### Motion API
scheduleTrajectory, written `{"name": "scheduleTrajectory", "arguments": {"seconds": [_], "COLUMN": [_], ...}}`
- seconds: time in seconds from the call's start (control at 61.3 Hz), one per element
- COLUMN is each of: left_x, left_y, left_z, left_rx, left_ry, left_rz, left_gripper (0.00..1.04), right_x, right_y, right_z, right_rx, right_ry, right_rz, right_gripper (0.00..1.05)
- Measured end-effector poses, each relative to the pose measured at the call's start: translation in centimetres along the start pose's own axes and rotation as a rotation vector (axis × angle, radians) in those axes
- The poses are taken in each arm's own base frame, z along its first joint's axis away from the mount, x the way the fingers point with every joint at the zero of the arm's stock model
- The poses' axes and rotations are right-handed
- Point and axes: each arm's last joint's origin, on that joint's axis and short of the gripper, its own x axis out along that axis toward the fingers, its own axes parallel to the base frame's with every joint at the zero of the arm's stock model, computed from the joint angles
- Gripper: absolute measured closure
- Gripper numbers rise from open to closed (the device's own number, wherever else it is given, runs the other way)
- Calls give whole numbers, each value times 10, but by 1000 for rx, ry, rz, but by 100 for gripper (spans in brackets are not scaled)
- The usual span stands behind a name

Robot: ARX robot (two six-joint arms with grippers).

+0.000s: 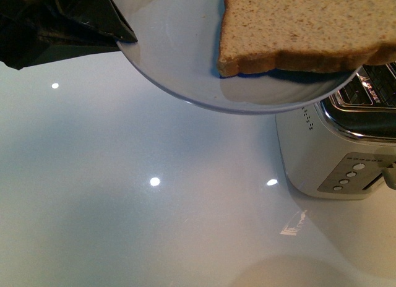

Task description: Left arm holds plate, right arm toasts bread

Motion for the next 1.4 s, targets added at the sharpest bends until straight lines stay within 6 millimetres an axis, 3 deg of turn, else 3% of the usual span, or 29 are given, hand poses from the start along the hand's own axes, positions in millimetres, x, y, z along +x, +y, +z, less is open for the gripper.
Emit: {"name": "scheduleTrajectory", "arguments": {"seconds": [0.245,0.408,0.636,0.783,1.012,1.404], "left_x": [0,0,0,0,0,0], "left_y": [0,0,0,0,0,0], "left_z": [0,0,0,0,0,0], "left_rx": [0,0,0,0,0,0], "left_ry": [-2,-2,-2,-2,-2,-2], "left_rz": [3,3,3,3,3,3], "left_gripper": [102,102,102,102,102,102], "right_x": [28,47,72,85,100,103], "right_y": [-4,-2,16,28,38,50], "right_z": [25,49,67,63,40,37], "right_rx": [43,176,374,469,535,568], "right_ry": [-74,-165,-200,-182,-115,-68], "right_rz": [-53,-57,90,199,317,464], "right_gripper": [9,9,9,9,9,9]}}
